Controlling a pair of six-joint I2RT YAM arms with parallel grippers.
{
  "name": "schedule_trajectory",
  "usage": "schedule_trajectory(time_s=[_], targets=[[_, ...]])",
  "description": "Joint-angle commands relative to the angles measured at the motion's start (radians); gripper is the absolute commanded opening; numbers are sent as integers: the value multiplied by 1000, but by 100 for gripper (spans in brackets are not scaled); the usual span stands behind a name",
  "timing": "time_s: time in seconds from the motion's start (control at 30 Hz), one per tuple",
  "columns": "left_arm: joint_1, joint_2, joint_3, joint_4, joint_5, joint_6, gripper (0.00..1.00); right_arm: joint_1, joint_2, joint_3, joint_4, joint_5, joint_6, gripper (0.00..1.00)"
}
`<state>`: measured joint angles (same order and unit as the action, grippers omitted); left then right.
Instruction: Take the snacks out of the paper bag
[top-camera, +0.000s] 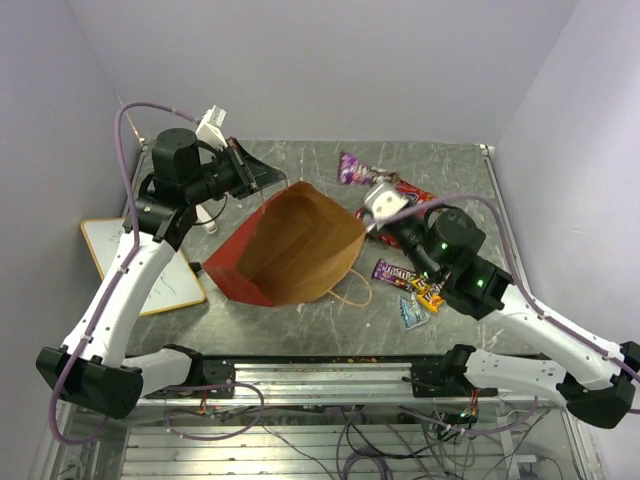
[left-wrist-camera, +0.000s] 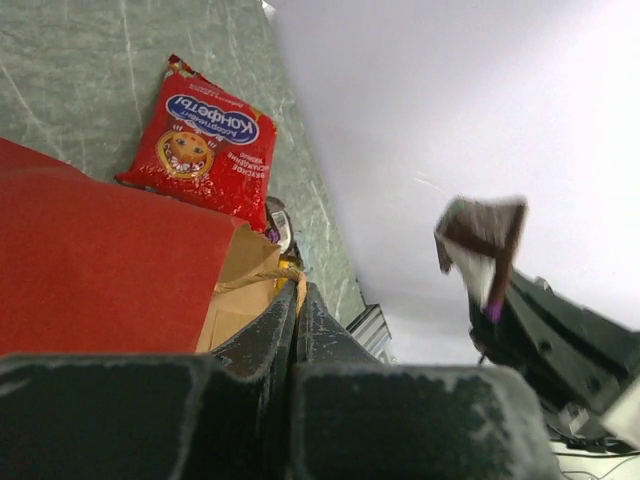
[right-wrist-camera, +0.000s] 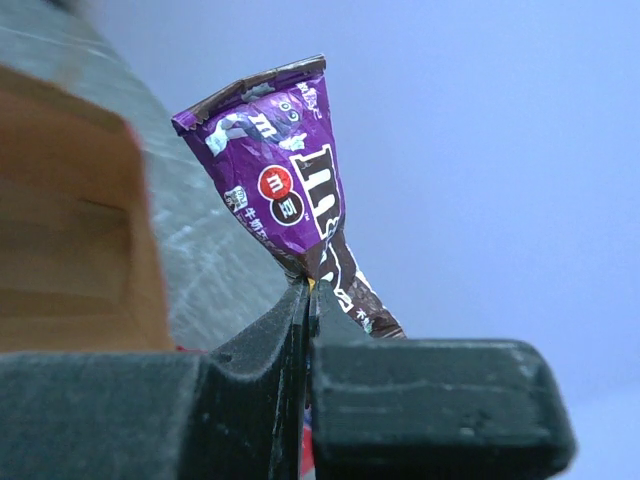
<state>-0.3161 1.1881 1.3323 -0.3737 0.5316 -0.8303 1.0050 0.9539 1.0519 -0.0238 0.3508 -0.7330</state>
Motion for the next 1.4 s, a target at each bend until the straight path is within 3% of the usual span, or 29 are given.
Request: schedule_trajectory(time_s=[0.0,0.13,0.27,0.47,0.57,0.67,0.87,0.97,1.17,1.37], targets=[[-6,15,17,81,-35,-106,7,-191,43,9,100,157,235,0],[-32,43,30,137,-25,-196,7,-403,170,84,-21,233,505,0],[-91,91,63,236,-14,-302,7,-608,312,130,-216,192,802,0],[-175,165,138,392,-10,-418,7,-756,379,33,-339,106,977,0],[-178,175,84,541,11,-523,7,-829,402,-32,-358,-22,1030,0],[-178,140,7,555,-2,-533,7,-851,400,-100,-358,-82,1074,0],[-128,-22,-250,407,-85,-522,7,-856,428,-120,-410,-170,1168,0],[-83,-80,-316,297,-118,-445,7,-856,454,-126,-436,-212,1186,0],[-14,-87,-203,-9,-193,-210,11,-856,496,-67,-574,-228,1152,24],[72,-45,-65,-195,-180,-109,12,-856,419,-58,-632,-286,1130,43]])
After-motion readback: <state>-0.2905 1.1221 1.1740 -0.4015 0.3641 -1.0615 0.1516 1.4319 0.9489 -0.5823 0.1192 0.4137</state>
